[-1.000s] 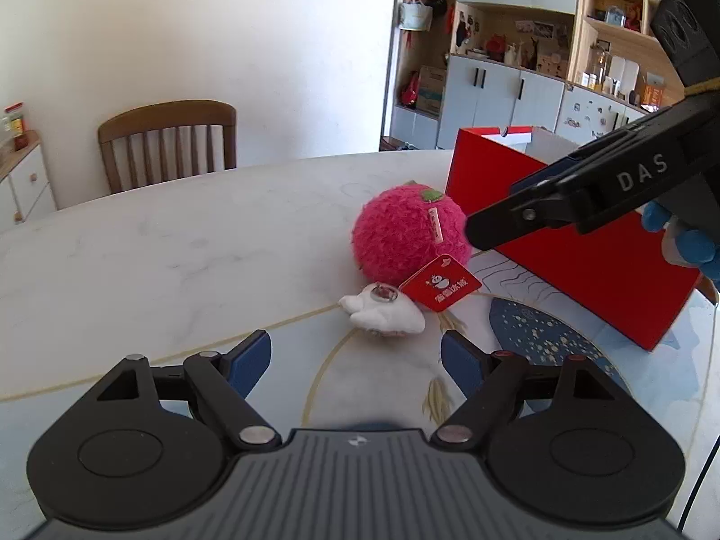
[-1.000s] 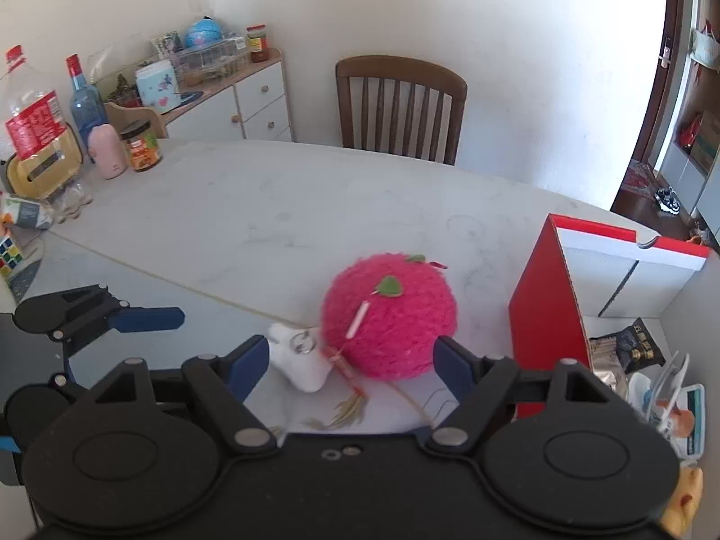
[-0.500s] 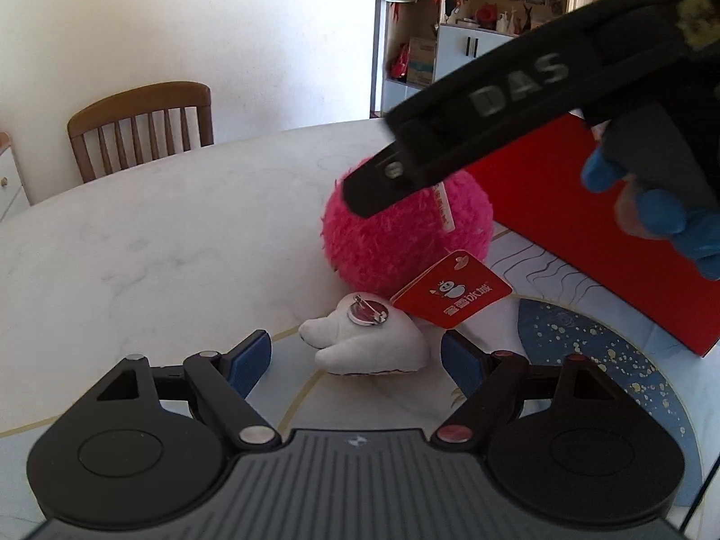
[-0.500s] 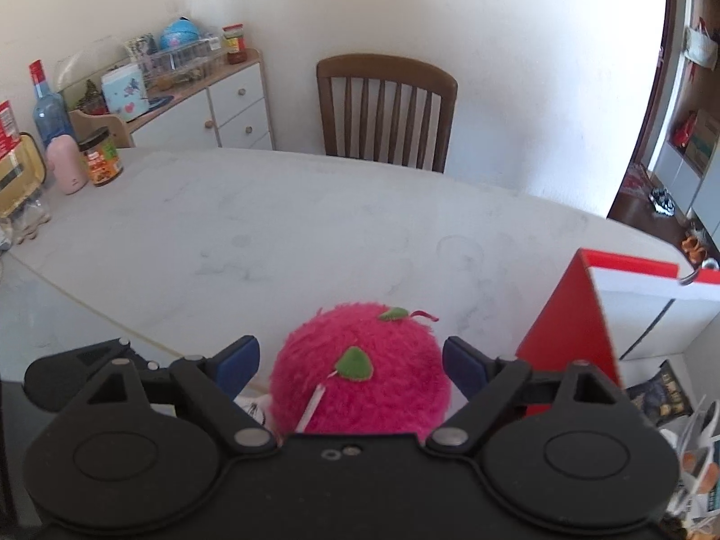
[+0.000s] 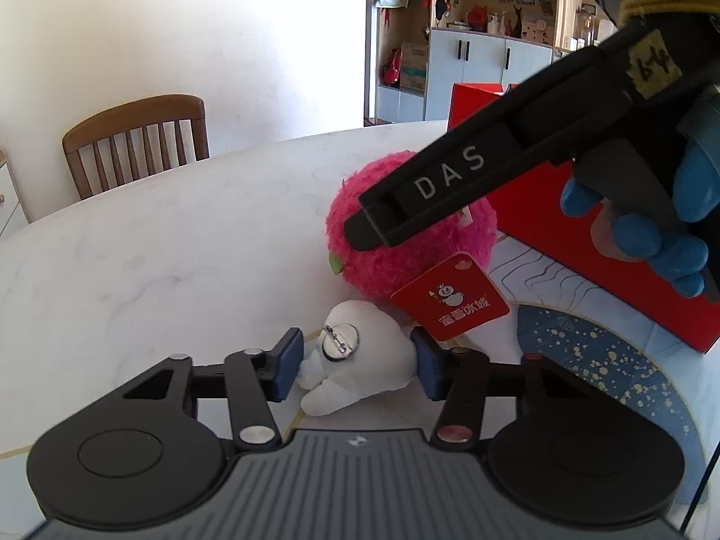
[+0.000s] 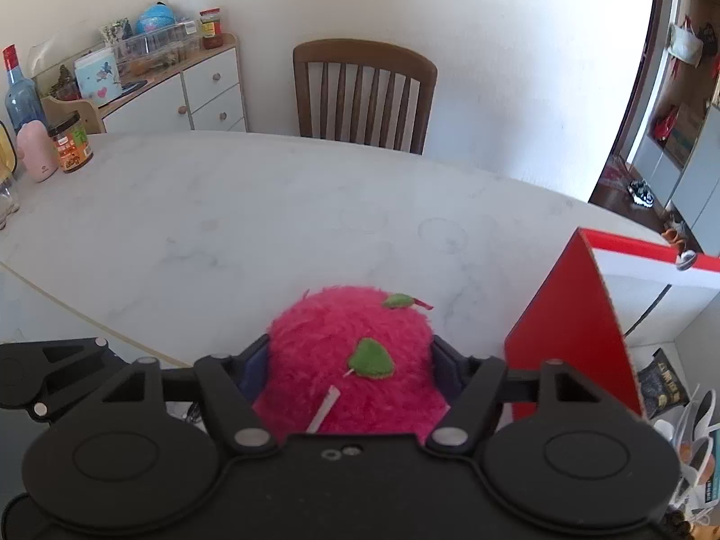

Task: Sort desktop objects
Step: 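Grasp the white tooth plush with left tool while right tool grasps pink fuzzy ball, then carry tooth plush and pink ball over the red box and lower them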

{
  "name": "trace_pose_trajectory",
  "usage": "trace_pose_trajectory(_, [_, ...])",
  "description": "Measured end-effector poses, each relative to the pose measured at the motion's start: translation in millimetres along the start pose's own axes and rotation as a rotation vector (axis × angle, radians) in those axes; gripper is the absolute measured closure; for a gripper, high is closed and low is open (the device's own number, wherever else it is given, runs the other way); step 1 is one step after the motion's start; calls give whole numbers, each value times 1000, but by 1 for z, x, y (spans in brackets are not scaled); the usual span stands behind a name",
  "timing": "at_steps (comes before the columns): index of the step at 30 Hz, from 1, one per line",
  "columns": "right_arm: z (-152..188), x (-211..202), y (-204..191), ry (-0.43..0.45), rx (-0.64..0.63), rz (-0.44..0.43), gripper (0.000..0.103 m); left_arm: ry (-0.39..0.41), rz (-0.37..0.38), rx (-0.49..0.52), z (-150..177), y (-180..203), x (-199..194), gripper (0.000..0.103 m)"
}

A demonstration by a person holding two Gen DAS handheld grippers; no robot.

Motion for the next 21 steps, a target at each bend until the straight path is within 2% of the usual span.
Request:
trace_pose_trajectory(11, [-7, -49, -5, 66, -8, 20, 0, -22, -34, -15, 1, -2, -36, 60])
trace_pose_trajectory(21, [-6, -129, -13, 164, 14, 46, 0, 65, -23, -19, -26, 8, -107, 60])
Point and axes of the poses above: each gripper's, at about its wrist camera, not at the fingertips, and x roughly the way its jaws point, y to its right, z to its underside, the point moved 2 cm from there along x, roughly the way its jaws point
